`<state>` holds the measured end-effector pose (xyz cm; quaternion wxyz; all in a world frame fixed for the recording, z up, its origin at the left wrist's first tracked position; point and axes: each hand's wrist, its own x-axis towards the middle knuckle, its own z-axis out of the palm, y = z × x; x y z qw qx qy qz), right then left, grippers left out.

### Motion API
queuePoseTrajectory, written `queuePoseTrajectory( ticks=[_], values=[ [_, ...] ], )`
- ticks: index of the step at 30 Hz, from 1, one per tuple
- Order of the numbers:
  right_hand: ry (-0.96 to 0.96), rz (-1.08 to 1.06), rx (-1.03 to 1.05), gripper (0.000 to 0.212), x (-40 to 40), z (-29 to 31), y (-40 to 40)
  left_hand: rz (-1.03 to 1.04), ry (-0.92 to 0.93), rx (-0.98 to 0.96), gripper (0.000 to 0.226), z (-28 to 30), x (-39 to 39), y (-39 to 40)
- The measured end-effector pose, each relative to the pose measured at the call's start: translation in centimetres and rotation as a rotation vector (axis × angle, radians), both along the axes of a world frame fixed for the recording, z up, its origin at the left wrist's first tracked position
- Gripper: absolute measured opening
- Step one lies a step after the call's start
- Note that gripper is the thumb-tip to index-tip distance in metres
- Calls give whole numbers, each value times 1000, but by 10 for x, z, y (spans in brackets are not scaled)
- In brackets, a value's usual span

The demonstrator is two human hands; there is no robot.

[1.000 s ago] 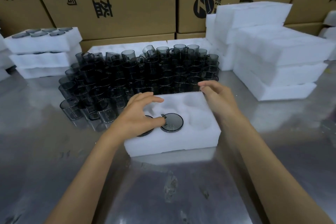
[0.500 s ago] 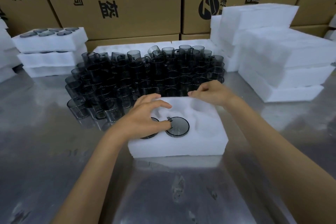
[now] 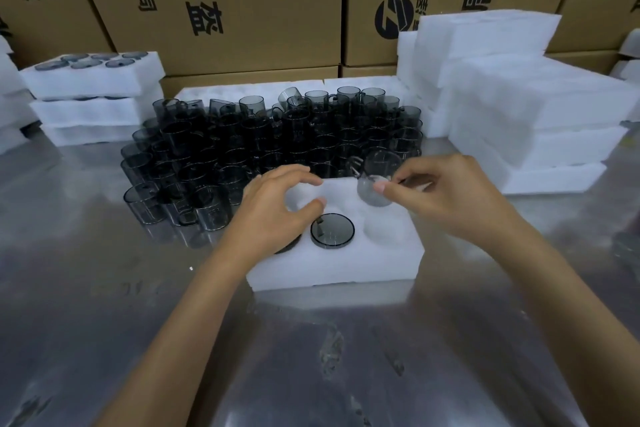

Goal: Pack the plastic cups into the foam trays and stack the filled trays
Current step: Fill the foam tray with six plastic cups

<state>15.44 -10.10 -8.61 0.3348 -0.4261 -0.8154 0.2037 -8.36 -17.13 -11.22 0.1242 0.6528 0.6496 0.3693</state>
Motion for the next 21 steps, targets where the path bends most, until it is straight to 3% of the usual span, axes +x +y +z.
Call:
queuePoseTrajectory(
  ticks=[7, 14, 21],
  values=[
    [-172, 21, 84, 44, 7, -7, -33, -232, -94, 13, 37, -3, 37, -4],
    [-204, -4, 186, 51, 5, -6, -37, -290, -88, -85, 40, -7, 39, -3],
    [-218, -86, 146, 38, 1, -27, -40, -322, 40, -226, 40, -15, 40, 1]
  ],
)
